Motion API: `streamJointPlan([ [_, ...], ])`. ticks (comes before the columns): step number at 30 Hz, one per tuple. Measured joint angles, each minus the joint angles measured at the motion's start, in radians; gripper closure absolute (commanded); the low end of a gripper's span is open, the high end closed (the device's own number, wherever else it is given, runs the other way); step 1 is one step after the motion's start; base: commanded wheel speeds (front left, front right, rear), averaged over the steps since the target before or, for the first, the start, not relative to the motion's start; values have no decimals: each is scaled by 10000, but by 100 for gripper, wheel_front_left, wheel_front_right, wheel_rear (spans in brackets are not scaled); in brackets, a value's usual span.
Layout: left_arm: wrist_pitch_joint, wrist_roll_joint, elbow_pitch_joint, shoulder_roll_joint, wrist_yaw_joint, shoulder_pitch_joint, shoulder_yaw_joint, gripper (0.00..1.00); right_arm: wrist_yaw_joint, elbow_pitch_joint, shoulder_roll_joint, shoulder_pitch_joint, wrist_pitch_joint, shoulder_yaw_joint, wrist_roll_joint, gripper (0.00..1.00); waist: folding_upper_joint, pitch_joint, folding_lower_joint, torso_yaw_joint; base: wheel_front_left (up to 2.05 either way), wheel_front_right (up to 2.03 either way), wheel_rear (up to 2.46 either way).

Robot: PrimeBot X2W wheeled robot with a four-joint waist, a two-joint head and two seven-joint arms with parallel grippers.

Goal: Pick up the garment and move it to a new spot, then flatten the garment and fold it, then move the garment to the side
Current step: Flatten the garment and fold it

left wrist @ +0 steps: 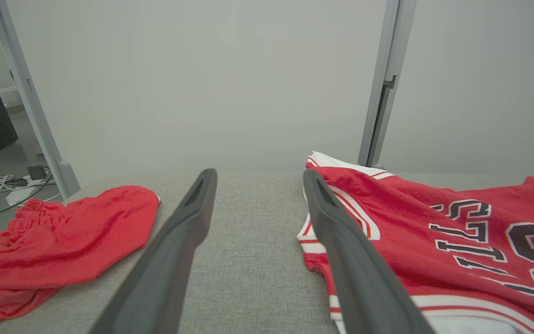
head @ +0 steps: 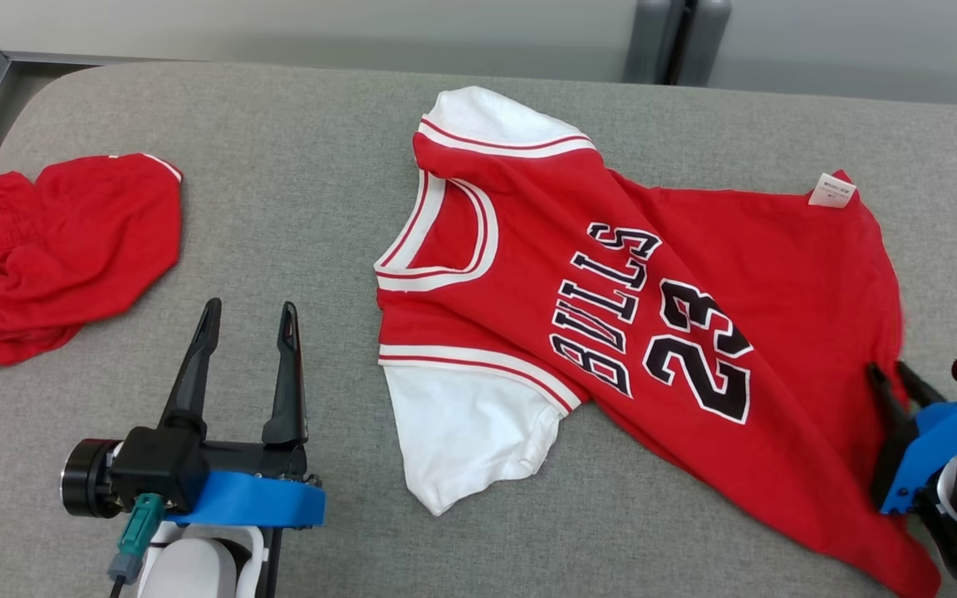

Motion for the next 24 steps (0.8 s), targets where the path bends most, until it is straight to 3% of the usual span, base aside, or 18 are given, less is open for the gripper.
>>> streamJointPlan([
  [7, 0, 8, 65, 2, -8, 3, -50, 0, 2, 167, -418, -724, -989, -75, 44, 100, 0, -150, 0, 79, 0, 0, 0],
  [16, 0, -6, 75, 2, -8, 14, -178, 0, 2, 408, -667, -2066, -1154, -343, -203, 100, 0, -210, 0, 292, 0, 0, 0],
  [23, 0, -40, 69, 2, -6, -55, -259, 0, 2, 1814, -777, -3282, -1578, -798, -683, 100, 0, -28, 0, 560, 0, 0, 0],
  [24, 0, -58, 69, 2, -2, -74, -274, 0, 2, 2127, -754, -3433, -1701, -895, -752, 55, 0, -3, 0, 592, 0, 0, 0],
])
